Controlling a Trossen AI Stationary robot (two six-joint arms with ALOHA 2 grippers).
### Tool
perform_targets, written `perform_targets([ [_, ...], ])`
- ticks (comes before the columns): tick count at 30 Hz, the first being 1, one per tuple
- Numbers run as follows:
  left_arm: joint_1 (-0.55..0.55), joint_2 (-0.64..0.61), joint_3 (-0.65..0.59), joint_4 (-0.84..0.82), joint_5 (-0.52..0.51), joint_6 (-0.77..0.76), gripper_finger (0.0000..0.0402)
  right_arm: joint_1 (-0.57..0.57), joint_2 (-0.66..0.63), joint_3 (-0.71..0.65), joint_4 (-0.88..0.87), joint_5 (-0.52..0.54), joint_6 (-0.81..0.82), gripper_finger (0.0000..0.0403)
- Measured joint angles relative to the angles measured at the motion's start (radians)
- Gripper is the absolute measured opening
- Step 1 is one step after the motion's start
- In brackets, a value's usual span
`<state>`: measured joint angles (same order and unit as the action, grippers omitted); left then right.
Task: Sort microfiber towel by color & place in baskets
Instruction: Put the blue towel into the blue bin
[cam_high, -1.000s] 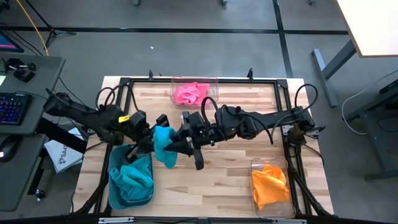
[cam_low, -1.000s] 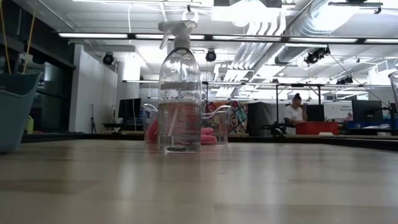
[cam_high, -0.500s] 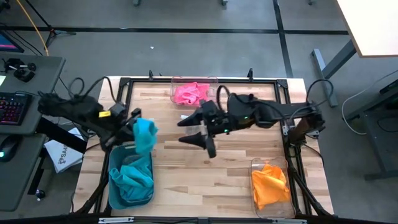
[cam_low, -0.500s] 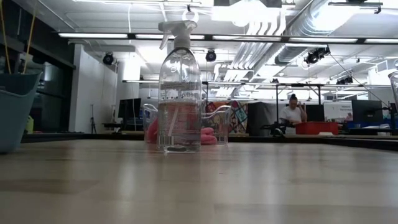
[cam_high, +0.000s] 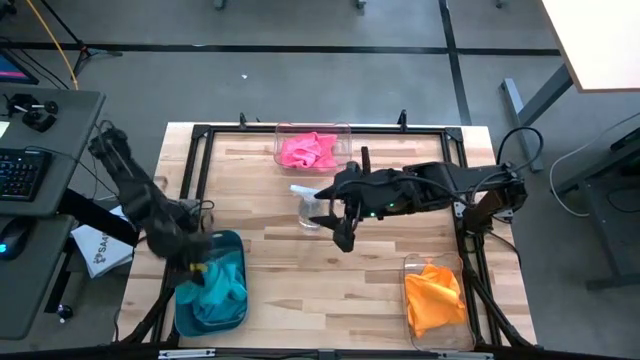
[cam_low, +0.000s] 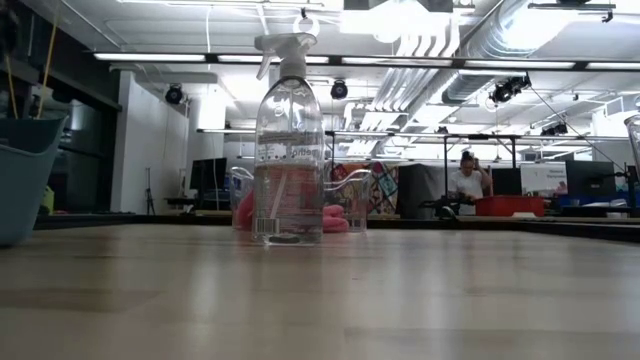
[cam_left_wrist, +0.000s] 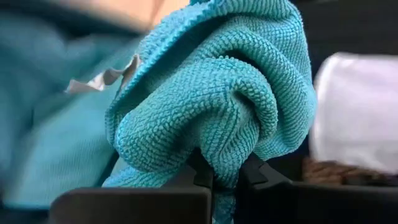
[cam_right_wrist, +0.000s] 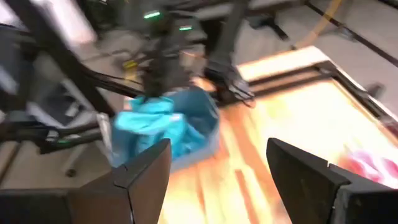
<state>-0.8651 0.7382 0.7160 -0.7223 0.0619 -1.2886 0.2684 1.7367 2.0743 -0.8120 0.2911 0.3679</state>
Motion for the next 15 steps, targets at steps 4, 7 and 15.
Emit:
perform_targets([
  [4, -0.146, 0.111, -0.048, 0.009, -0.106, -0.102, 0.0, -0.001, 0.0, 0.0, -0.058, 0.083, 0.015, 0.0261],
  [7, -0.198, 0.201, -0.075, -0.045, -0.231, -0.155, 0.0, -0.005, 0.0, 0.0, -0.063, 0.114, -0.008, 0.0261],
  [15, -0.167, 0.43, -0.104, -0.132, -0.348, -0.136, 0.0015, -0.03, 0.002, 0.0, -0.064, 0.117, -0.007, 0.0261],
])
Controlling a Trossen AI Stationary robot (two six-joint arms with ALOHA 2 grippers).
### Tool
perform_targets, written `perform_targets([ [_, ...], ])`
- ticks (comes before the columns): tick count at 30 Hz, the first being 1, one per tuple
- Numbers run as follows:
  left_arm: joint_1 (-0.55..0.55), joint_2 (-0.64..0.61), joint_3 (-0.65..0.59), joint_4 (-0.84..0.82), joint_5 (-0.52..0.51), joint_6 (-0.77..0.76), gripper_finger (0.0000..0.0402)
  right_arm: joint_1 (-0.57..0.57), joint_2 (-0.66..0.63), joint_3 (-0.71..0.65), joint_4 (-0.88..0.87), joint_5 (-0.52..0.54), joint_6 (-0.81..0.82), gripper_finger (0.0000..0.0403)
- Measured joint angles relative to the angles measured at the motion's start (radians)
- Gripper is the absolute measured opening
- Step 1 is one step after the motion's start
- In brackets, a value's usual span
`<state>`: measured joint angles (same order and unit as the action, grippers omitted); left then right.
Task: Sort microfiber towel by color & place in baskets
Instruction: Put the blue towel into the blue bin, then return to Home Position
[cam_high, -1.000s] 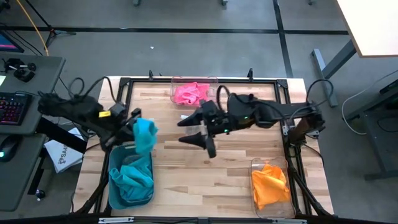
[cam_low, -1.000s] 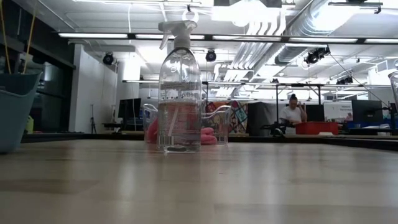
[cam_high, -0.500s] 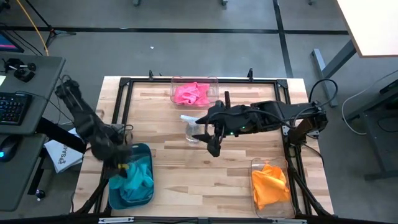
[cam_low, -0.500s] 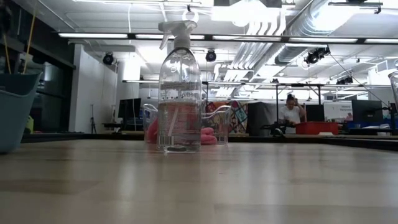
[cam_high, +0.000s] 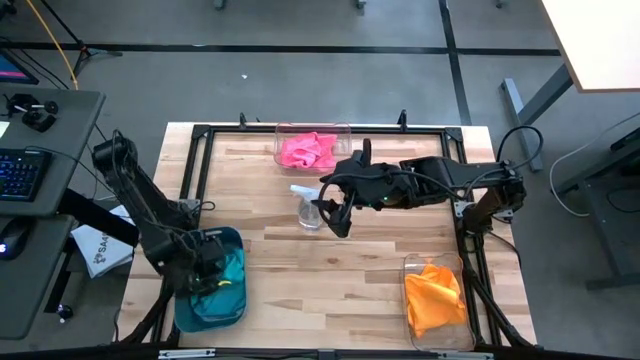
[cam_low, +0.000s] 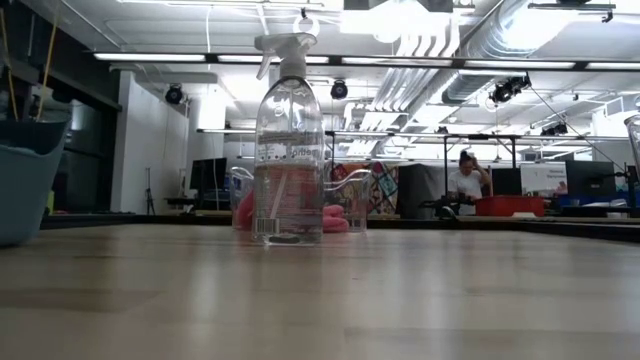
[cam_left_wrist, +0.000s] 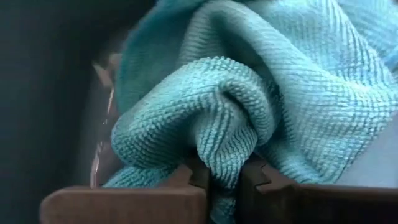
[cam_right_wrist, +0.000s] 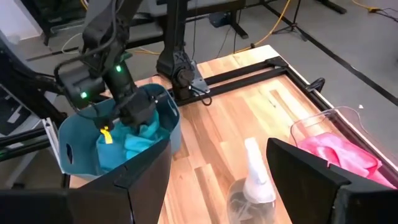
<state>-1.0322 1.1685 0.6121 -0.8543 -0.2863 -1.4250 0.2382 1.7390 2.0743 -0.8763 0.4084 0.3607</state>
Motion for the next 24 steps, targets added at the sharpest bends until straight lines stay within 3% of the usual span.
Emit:
perform_targets([
  [7, 0.091, 0.031, 0.029, 0.063, 0.159, 0.179, 0.0088, -0.003, 0.0, 0.0, -0.003, -0.027, 0.031, 0.0261],
  [13, 0.155, -0.046, 0.14, 0.057, 0.237, 0.395, 0.0148, -0.002, 0.0, 0.0, -0.002, -0.05, 0.061, 0.0261],
  [16, 0.189, -0.091, 0.202, -0.03, 0.251, 0.494, 0.0163, -0.002, 0.0, 0.0, -0.002, -0.05, 0.061, 0.0261],
  [20, 0.265, -0.143, 0.289, -0.163, 0.182, 0.611, 0.0169, -0.002, 0.0, 0.0, -0.003, -0.051, 0.061, 0.0261],
  [24, 0.373, -0.197, 0.358, -0.166, -0.012, 0.736, 0.017, -0.002, 0.0, 0.0, -0.003, -0.08, 0.061, 0.0261],
])
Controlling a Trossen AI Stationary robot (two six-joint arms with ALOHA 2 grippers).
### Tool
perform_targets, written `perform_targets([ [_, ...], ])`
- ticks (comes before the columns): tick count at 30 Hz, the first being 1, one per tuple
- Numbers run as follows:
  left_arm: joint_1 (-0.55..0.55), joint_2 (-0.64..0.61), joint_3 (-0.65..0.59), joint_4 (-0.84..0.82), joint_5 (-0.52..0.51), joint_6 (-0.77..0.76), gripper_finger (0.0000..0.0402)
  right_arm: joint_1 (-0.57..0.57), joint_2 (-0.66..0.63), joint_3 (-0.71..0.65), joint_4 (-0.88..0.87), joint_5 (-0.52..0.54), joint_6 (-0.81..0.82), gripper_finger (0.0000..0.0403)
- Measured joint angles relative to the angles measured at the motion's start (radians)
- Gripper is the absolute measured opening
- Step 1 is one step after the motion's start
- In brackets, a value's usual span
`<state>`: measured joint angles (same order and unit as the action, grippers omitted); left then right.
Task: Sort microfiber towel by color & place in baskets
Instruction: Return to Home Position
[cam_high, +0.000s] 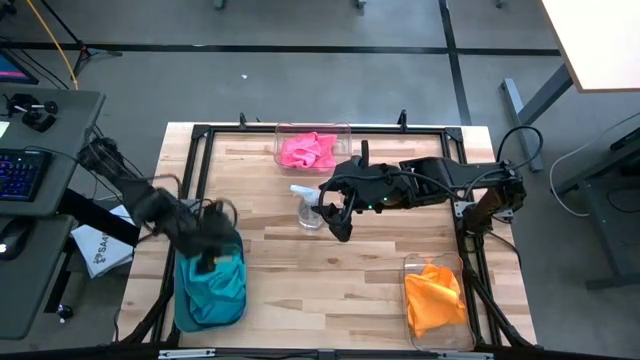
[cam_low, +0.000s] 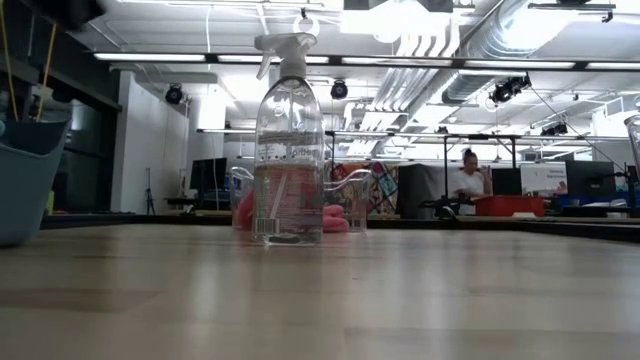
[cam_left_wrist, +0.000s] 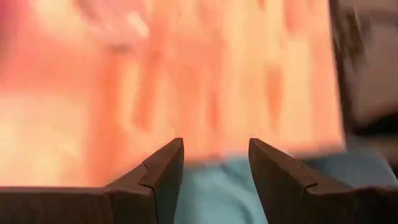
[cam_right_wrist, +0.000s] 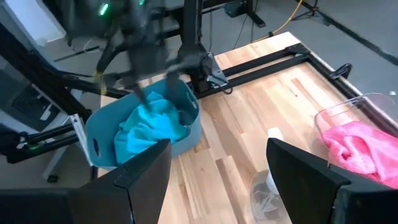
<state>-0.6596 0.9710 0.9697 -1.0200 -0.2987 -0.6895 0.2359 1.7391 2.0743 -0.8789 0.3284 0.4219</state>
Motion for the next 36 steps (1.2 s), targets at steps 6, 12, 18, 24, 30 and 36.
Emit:
perform_targets([
  [6, 0.216, -0.087, -0.007, 0.273, -0.187, 0.357, 0.0169, 0.0, 0.0, 0.0, 0.0, -0.022, 0.004, 0.0261],
  [12, 0.49, -0.199, -0.267, 0.884, -0.029, 0.549, 0.0113, 0.0, 0.0, 0.0, -0.007, -0.025, 0.03, 0.0261],
  [18, 0.646, -0.355, -0.554, 1.164, 0.198, 0.345, 0.0009, 0.0, -0.023, 0.0, -0.031, -0.043, 0.06, 0.0261],
  [24, 0.657, -0.458, -0.756, 1.4, 0.14, 0.266, 0.0002, 0.0, -0.058, 0.0, -0.079, -0.049, 0.05, 0.0227],
  [30, 0.657, -0.475, -0.907, 1.56, 0.072, 0.239, 0.0001, 0.021, -0.073, 0.0, -0.271, -0.048, 0.122, 0.0102],
  [36, 0.668, -0.476, -0.956, 1.594, 0.043, 0.229, 0.0, 0.087, -0.079, -0.048, -0.43, -0.048, 0.206, 0.0018],
])
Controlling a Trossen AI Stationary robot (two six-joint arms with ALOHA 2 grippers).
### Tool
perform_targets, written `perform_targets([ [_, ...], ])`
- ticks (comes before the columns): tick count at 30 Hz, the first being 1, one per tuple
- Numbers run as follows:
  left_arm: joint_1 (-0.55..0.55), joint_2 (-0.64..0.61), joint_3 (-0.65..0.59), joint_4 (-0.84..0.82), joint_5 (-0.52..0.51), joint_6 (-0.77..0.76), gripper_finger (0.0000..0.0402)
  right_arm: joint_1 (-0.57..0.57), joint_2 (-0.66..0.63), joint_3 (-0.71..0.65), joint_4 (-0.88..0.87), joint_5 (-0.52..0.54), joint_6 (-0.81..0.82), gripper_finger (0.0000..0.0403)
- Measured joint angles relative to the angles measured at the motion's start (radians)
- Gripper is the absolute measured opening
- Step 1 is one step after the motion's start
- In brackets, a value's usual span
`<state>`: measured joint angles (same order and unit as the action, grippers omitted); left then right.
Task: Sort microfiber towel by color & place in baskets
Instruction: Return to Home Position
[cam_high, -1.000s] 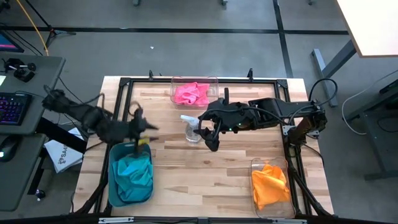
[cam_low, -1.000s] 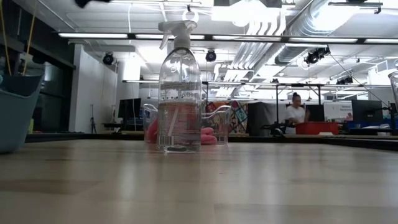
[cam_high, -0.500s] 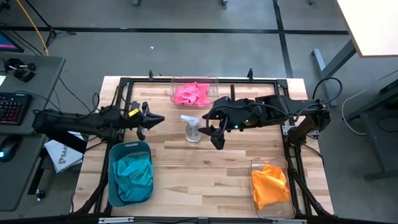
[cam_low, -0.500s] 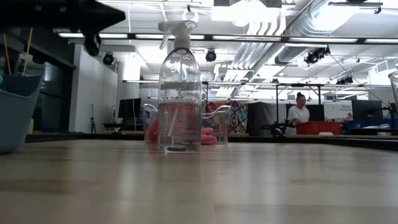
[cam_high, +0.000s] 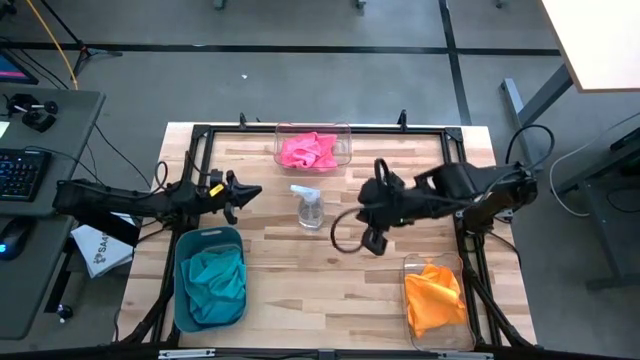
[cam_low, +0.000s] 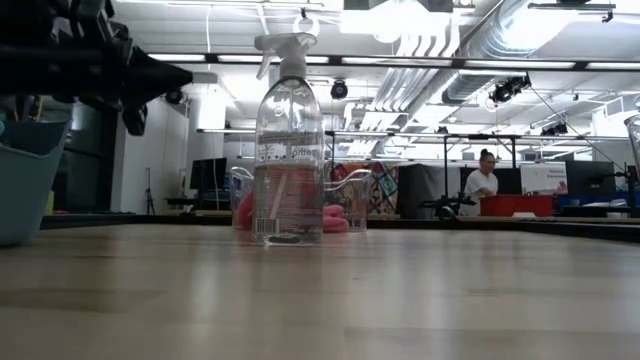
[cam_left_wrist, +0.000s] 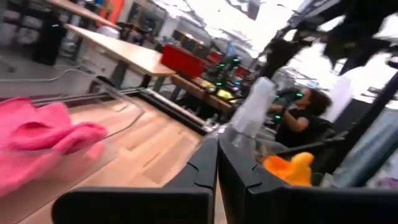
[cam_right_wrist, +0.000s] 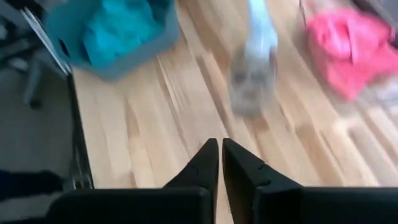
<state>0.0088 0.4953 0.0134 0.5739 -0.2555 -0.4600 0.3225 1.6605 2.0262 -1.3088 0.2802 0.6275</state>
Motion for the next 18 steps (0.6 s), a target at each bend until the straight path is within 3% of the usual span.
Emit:
perform_targets([
  [4, 0.004, 0.0, 0.0, 0.009, 0.041, -0.004, 0.0, 0.05, -0.047, -0.104, -0.039, 0.008, 0.097, 0.0017],
  [7, 0.004, 0.0, 0.0, 0.008, 0.042, -0.024, 0.0, 0.077, -0.132, -0.259, 0.067, 0.025, 0.157, 0.0003],
  [12, 0.004, 0.0, 0.0, 0.007, 0.043, -0.061, 0.0, 0.045, -0.321, -0.611, 0.452, 0.011, 0.149, 0.0002],
  [18, 0.004, 0.0, 0.0, -0.001, 0.043, -0.061, 0.0, -0.152, -0.517, -1.058, 0.987, -0.099, 0.02, 0.0001],
])
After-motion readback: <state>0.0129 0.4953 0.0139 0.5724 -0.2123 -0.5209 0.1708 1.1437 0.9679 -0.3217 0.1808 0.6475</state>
